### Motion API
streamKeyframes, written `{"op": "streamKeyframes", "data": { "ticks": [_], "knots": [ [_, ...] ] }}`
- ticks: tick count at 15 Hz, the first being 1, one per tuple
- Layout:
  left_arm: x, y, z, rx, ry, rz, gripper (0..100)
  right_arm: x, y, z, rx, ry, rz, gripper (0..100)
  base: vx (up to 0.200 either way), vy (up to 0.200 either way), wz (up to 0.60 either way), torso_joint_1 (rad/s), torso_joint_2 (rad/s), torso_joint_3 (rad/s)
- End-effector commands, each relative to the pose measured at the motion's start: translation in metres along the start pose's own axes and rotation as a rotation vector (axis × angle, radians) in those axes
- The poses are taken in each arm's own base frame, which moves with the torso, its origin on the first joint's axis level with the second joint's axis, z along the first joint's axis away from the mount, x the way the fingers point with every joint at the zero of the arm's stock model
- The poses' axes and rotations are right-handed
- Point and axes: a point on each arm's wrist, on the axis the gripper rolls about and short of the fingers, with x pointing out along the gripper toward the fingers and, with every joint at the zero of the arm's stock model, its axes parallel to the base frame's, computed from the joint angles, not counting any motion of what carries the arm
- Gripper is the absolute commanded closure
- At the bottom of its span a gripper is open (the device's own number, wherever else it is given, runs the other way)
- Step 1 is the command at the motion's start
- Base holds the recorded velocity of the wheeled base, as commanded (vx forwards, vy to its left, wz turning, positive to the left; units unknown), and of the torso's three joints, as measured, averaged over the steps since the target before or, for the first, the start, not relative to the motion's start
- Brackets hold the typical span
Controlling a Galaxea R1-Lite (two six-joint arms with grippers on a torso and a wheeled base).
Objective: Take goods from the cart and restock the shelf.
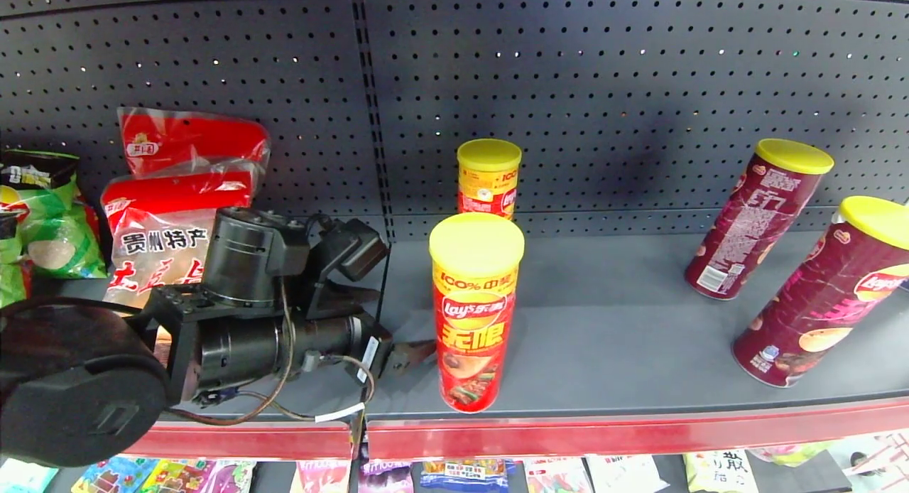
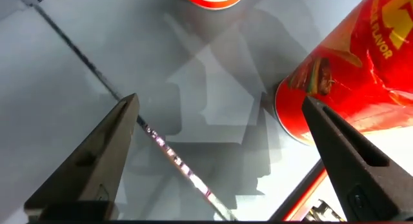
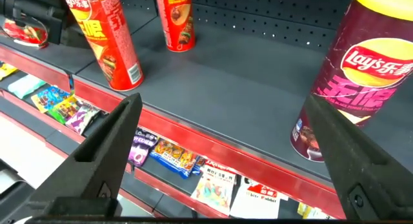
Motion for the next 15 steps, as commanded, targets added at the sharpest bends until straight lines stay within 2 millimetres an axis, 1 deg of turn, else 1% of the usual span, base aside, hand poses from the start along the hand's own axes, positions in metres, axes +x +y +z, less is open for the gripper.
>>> {"op": "streamKeyframes", "data": {
  "ticks": [1, 3, 12, 15],
  "knots": [
    [0.0037, -0.0003, 0.0003, 0.001, 0.004, -0.003, 0, 0.0010, -0.0001, 0.0000, 0.000, 0.004, 0.001, 0, 0.000, 0.000, 0.00, 0.000, 0.00, 0.000],
    [0.0053, -0.0030, 0.0020, 0.006, 0.001, -0.012, 0, 0.0013, -0.0002, 0.0000, 0.002, 0.006, 0.001, 0, 0.000, 0.000, 0.00, 0.000, 0.00, 0.000],
    [0.0083, -0.0023, 0.0029, 0.006, 0.001, -0.003, 0, 0.0022, -0.0004, -0.0001, 0.003, 0.010, 0.001, 0, 0.000, 0.000, 0.00, 0.000, 0.00, 0.000],
    [0.0113, -0.0026, 0.0059, 0.009, -0.005, -0.005, 0, 0.0018, -0.0004, 0.0016, 0.002, 0.004, 0.001, 0, 0.000, 0.000, 0.00, 0.000, 0.00, 0.000]
  ]
}}
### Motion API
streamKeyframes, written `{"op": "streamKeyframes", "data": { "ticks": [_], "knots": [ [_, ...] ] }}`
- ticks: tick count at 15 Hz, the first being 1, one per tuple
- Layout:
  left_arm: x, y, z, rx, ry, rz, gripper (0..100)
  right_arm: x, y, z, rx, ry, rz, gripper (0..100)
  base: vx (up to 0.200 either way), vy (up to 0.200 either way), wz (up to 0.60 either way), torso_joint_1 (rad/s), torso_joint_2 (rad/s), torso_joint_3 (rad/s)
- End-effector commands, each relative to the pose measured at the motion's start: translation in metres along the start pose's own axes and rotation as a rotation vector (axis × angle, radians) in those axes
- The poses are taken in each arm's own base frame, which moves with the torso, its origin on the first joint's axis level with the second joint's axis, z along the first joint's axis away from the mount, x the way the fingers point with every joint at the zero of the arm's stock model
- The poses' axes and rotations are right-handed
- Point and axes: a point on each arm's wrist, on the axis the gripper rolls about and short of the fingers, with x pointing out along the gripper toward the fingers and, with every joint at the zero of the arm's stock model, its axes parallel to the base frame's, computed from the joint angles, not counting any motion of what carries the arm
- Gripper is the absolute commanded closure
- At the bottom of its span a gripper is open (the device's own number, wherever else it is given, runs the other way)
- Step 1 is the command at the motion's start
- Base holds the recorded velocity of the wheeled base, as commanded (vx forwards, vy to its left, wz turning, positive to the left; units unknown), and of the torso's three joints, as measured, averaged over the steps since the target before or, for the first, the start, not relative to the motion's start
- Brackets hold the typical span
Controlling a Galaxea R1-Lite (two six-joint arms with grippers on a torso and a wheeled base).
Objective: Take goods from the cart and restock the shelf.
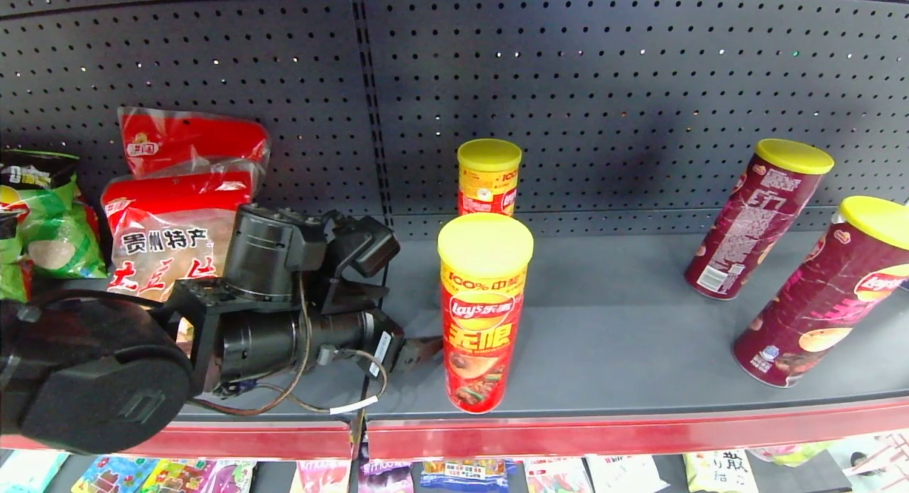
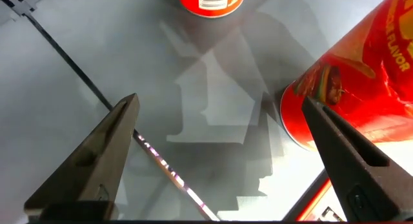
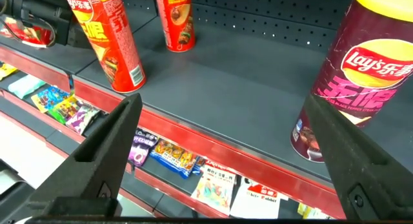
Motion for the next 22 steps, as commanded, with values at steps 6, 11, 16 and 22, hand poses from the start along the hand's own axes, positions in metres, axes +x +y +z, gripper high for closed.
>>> {"op": "streamKeyframes", "data": {
  "ticks": [6, 11, 16, 22],
  "knots": [
    [0.002, 0.000, 0.001, 0.001, 0.001, 0.002, 0, 0.000, 0.000, 0.002, -0.001, 0.000, 0.001, 0, 0.000, 0.000, 0.00, 0.000, 0.00, 0.000],
    [-0.030, 0.009, -0.002, -0.024, -0.032, 0.098, 0, 0.001, -0.001, -0.002, 0.003, 0.014, -0.018, 0, 0.000, 0.000, 0.00, 0.000, 0.00, 0.000],
    [-0.152, 0.016, -0.003, -0.061, -0.158, 0.642, 0, 0.017, -0.018, -0.010, 0.022, 0.141, -0.491, 0, 0.000, 0.000, 0.00, 0.000, 0.00, 0.000],
    [-0.245, -0.015, -0.064, -0.108, -0.087, 0.729, 0, 0.012, -0.015, -0.027, -0.005, 0.176, -0.494, 0, 0.000, 0.000, 0.00, 0.000, 0.00, 0.000]
  ]
}}
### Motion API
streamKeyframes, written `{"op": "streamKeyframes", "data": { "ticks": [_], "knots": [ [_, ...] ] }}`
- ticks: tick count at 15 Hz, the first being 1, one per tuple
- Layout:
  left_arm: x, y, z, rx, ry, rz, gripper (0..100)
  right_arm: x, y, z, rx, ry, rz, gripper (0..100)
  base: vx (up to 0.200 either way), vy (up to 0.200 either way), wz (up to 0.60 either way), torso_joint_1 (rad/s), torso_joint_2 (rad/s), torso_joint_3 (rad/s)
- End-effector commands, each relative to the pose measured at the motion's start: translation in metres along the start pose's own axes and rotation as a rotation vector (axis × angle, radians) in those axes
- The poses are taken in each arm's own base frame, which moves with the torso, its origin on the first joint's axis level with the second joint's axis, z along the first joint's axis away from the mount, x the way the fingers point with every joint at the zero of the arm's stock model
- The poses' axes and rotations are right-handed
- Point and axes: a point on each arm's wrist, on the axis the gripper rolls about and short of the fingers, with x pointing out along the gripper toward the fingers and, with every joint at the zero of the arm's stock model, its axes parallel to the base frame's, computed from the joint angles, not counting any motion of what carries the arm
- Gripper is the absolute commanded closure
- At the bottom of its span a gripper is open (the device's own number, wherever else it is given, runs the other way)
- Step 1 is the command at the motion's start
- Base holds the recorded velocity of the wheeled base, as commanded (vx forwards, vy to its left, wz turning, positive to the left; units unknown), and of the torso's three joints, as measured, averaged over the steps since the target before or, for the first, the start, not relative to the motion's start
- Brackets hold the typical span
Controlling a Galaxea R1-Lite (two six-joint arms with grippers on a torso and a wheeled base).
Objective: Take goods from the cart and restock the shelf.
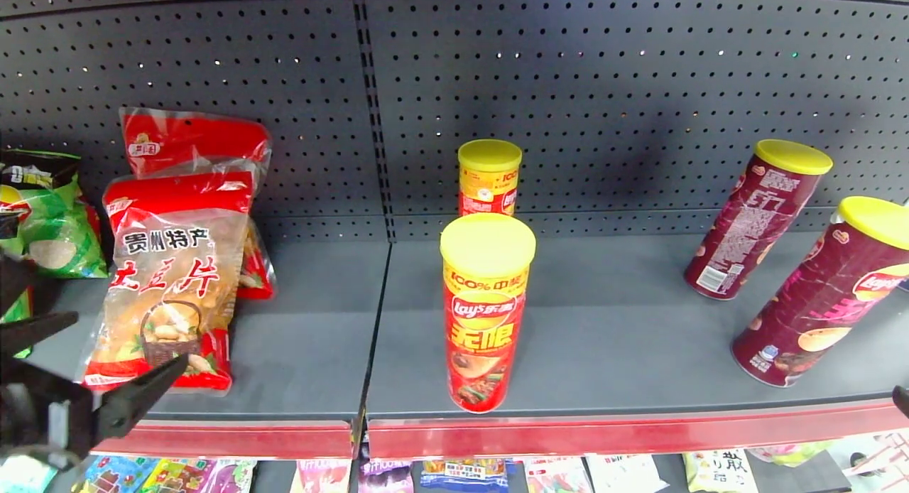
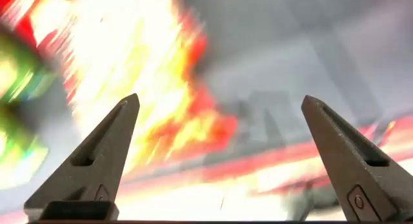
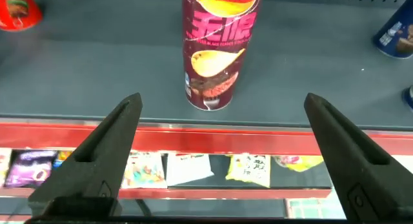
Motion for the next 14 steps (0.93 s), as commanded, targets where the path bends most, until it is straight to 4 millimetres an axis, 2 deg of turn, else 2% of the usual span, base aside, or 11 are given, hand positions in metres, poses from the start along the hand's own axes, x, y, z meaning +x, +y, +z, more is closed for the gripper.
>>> {"op": "streamKeyframes", "data": {
  "ticks": [1, 5, 9, 14],
  "knots": [
    [-0.043, 0.018, -0.017, -0.046, -0.099, 0.085, 0, -0.001, 0.000, -0.008, -0.027, 0.015, 0.000, 0, 0.000, 0.000, 0.00, 0.000, 0.00, 0.000],
    [-0.052, 0.020, -0.020, -0.053, -0.136, 0.091, 0, -0.003, 0.000, -0.012, -0.031, 0.010, -0.001, 0, 0.000, 0.000, 0.00, 0.000, 0.00, 0.000],
    [-0.054, 0.020, -0.024, -0.056, -0.140, 0.094, 0, -0.005, 0.000, -0.013, -0.032, 0.003, -0.003, 0, -0.200, 0.000, 0.00, 0.014, 0.00, 0.004],
    [-0.057, 0.020, -0.027, -0.060, -0.155, 0.090, 0, -0.009, 0.001, -0.023, -0.051, -0.003, -0.004, 0, 0.000, 0.000, 0.00, 0.000, 0.00, 0.000]
  ]
}}
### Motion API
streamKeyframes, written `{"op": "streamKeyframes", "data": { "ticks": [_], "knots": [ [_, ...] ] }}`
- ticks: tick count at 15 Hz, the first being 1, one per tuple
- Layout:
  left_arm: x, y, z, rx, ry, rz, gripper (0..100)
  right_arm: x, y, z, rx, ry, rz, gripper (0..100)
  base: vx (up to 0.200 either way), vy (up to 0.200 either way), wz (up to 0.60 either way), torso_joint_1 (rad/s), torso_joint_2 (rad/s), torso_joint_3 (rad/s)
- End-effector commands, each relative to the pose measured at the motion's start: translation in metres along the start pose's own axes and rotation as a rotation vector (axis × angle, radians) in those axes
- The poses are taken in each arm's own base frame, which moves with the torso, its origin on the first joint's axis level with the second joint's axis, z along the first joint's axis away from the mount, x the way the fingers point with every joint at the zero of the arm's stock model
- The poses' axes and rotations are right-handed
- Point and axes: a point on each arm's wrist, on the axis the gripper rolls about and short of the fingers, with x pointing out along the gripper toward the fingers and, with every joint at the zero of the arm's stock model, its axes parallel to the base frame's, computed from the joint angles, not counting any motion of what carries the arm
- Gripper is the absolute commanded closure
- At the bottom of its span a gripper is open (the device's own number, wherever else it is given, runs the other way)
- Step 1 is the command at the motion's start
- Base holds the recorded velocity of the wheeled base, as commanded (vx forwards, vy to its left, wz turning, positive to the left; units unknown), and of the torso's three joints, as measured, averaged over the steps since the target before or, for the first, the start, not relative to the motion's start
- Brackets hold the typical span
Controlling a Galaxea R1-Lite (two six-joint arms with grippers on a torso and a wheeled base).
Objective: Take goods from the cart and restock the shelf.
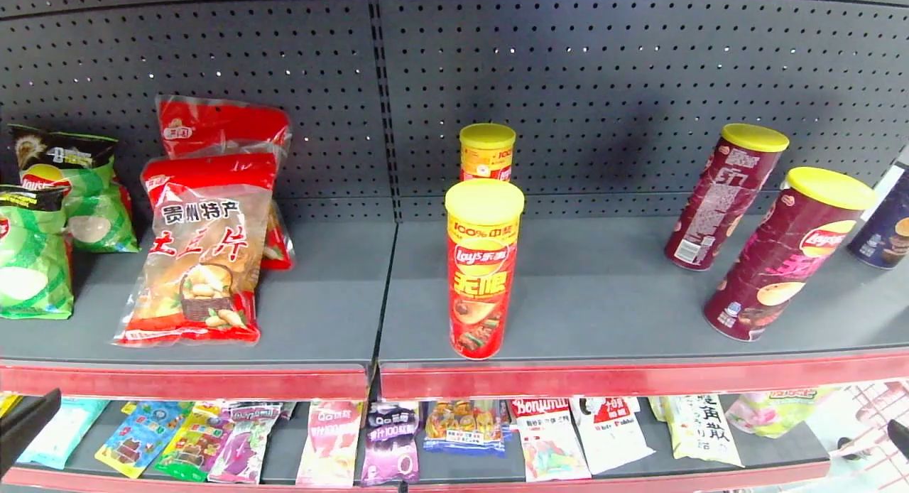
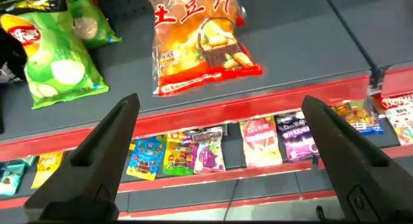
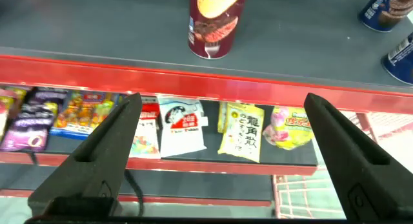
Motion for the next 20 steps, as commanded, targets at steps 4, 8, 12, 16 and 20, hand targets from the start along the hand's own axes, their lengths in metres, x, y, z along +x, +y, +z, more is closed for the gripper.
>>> {"op": "streamKeyframes", "data": {
  "ticks": [4, 8, 12, 16, 20],
  "knots": [
    [-0.003, 0.001, 0.000, -0.004, -0.016, -0.012, 0, -0.003, 0.000, -0.004, -0.008, -0.013, 0.002, 0, 0.000, -0.200, 0.00, 0.006, 0.00, 0.004],
    [-0.005, 0.001, -0.005, -0.002, -0.019, -0.012, 0, -0.003, 0.000, -0.006, -0.009, -0.009, 0.002, 0, 0.000, -0.200, 0.00, 0.010, 0.00, 0.002],
    [-0.009, 0.001, -0.012, 0.008, -0.023, -0.011, 0, -0.003, 0.001, -0.006, -0.009, -0.008, 0.006, 0, 0.000, -0.200, 0.00, 0.005, 0.00, 0.001],
    [-0.009, 0.001, -0.012, 0.008, -0.025, -0.012, 0, -0.002, 0.001, -0.007, -0.011, 0.000, 0.010, 0, 0.000, -0.200, 0.00, 0.002, 0.00, -0.001],
    [-0.009, 0.001, -0.013, 0.008, -0.025, -0.014, 0, -0.001, 0.002, -0.013, -0.014, 0.015, 0.009, 0, 0.000, -0.200, 0.00, 0.005, 0.01, 0.004]
  ]
}}
